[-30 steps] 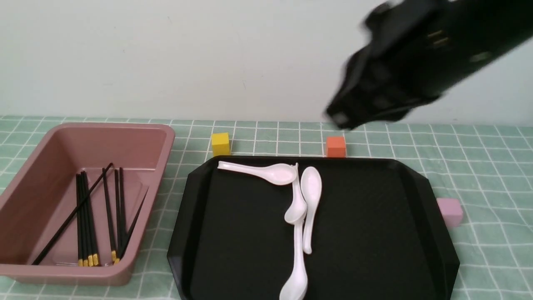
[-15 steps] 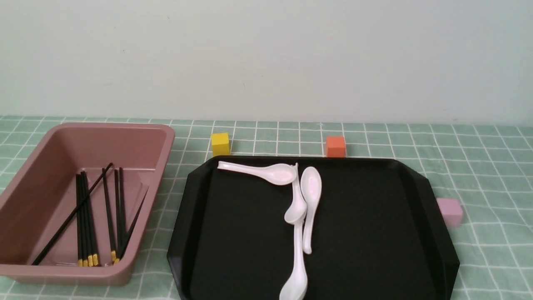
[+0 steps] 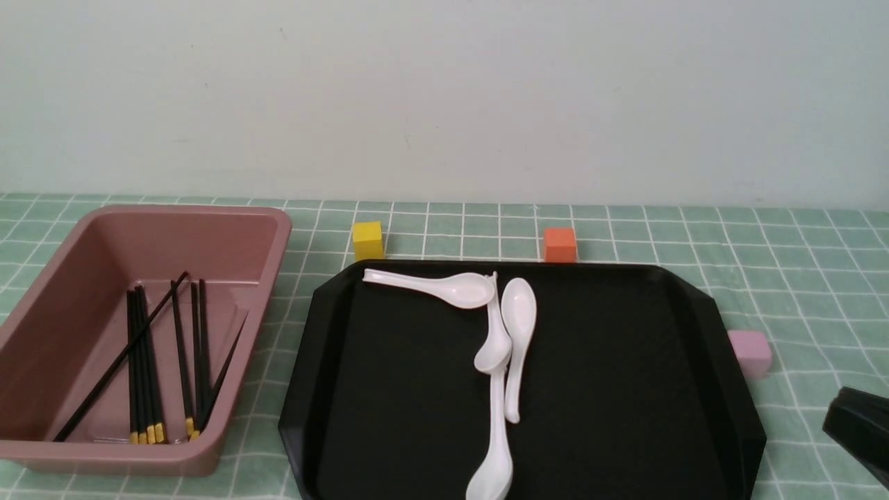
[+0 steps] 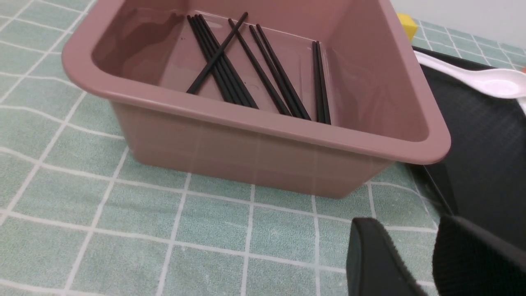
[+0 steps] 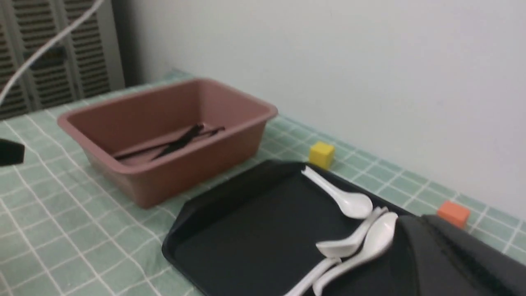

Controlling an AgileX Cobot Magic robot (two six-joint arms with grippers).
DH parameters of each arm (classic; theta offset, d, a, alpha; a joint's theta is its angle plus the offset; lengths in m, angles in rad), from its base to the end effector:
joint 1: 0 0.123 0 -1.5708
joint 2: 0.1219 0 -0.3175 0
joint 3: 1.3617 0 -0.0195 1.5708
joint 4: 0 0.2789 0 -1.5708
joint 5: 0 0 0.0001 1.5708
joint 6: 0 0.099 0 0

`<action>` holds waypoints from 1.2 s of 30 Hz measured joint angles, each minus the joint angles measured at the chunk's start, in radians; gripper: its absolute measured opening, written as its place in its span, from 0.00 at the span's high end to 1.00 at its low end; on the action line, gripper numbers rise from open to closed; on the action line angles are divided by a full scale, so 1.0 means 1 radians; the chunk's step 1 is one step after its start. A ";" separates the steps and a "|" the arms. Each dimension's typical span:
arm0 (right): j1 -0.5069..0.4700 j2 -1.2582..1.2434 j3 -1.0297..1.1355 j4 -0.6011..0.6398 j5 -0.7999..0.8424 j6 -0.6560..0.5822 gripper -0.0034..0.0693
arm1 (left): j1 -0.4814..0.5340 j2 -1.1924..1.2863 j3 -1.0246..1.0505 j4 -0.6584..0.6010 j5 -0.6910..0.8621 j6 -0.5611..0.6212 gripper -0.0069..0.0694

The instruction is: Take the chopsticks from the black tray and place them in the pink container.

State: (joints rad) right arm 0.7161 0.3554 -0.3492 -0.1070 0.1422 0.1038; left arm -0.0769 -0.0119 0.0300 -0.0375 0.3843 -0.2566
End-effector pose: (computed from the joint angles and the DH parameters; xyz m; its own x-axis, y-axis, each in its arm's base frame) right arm 0.0713 0.0600 0.3048 -0.0442 -0.0413 -0.9982 -0.6451 0.7641 -0.0030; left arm 0.0551 -0.0056 0.1658 -0.3217 -0.2633 -0.9095 -0.0024 0.9608 -0.2773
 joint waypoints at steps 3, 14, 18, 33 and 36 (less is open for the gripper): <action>0.000 0.000 0.025 -0.002 -0.026 0.001 0.94 | 0.000 0.000 0.000 0.000 0.000 0.000 0.60; 0.000 0.000 0.053 -0.002 -0.020 0.002 0.93 | 0.000 0.000 0.000 0.000 0.000 0.000 0.60; 0.000 0.000 0.053 -0.002 -0.020 0.002 0.93 | 0.000 0.000 0.000 0.000 0.000 0.000 0.60; -0.016 -0.034 0.097 0.068 -0.023 -0.008 0.92 | 0.000 0.000 0.000 0.000 0.000 -0.001 0.60; -0.066 -0.067 0.126 0.107 -0.025 -0.021 0.92 | 0.000 0.000 0.000 0.000 0.000 -0.001 0.60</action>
State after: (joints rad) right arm 0.6501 0.2886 -0.2232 0.0000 0.1173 0.0824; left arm -0.0769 -0.0119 0.0300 -0.0375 0.3843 -0.2576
